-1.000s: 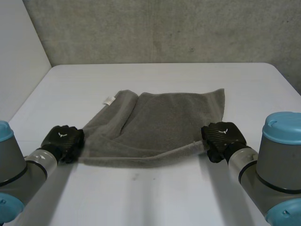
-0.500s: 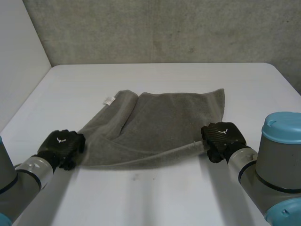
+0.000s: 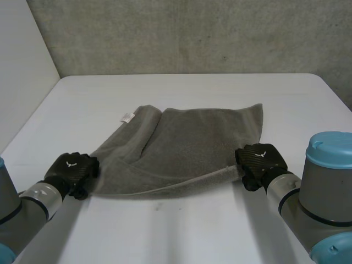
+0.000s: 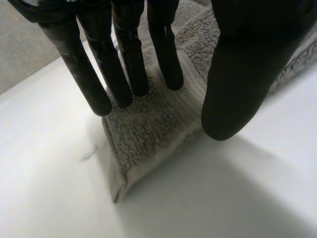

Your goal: Fold the laundry

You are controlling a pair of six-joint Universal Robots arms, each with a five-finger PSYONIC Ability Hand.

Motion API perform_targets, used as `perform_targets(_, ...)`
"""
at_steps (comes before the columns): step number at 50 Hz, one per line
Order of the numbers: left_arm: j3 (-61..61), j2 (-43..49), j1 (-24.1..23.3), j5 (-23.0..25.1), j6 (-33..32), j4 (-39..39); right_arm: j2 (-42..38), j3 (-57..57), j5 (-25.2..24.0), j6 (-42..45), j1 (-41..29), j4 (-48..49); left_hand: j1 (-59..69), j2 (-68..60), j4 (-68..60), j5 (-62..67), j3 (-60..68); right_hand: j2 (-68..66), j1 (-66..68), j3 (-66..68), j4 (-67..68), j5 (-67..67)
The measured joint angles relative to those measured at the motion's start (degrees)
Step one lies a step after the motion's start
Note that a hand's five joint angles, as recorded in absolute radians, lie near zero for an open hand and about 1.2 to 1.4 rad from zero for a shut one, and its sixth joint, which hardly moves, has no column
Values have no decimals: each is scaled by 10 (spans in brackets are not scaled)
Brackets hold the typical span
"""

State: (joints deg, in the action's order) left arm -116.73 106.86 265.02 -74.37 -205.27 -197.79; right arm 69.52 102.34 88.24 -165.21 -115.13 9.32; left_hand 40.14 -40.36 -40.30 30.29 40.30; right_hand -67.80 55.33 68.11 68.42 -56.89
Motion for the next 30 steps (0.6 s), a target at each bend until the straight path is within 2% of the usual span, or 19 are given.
perform_targets(13,28,44,-1,0,-1,-17,-1,1,0,1,-1,0,26,-24,-25,23,25,0,0,0,0,0)
perform_targets(18,32,46,-1,0,-1,-18,-1,0,0,1,-1,0,112,-111,-106,103,106,0,0,0,0,0)
perform_targets(20,35,46,-2,0,-1,-21,-1,0,0,1,-1,0,217,-211,-206,206,210,0,0,0,0,0)
perform_targets(24,37,45,-4,0,0,-29,-2,0,0,1,-1,0,256,-266,-266,258,265,0,0,0,0,0)
perform_targets(30,36,29,-11,-2,3,-38,-3,-3,0,0,1,-1,264,-291,-290,279,290,0,0,0,0,0)
